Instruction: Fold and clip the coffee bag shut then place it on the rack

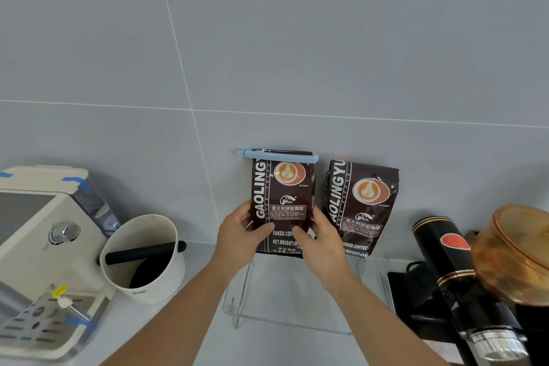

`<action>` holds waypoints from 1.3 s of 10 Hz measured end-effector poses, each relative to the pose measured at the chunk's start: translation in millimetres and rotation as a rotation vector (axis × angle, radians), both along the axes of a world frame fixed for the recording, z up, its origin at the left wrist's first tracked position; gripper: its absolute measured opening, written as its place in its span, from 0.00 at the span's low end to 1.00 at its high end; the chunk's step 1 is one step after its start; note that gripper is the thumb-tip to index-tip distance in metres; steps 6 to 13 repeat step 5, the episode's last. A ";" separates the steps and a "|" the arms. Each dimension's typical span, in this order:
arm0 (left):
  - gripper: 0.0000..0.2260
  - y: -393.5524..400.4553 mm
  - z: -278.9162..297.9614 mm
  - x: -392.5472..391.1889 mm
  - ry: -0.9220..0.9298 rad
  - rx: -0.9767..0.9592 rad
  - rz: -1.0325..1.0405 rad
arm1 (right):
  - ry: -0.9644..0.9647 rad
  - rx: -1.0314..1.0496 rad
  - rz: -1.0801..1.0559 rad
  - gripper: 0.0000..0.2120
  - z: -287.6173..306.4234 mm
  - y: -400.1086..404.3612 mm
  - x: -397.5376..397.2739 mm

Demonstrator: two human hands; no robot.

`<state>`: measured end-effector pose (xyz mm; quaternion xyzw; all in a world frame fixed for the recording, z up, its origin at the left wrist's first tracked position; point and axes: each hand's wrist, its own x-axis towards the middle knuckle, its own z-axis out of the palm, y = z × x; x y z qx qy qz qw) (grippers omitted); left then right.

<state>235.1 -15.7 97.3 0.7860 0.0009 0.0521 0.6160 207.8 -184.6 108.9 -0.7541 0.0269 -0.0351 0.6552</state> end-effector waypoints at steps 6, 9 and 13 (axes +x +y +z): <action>0.23 8.7 7.9 -17.4 0.279 -0.085 0.001 | 0.017 0.050 0.067 0.20 13.1 -5.0 -23.8; 0.23 8.7 7.9 -17.4 0.279 -0.085 0.001 | 0.017 0.050 0.067 0.20 13.1 -5.0 -23.8; 0.23 8.7 7.9 -17.4 0.279 -0.085 0.001 | 0.017 0.050 0.067 0.20 13.1 -5.0 -23.8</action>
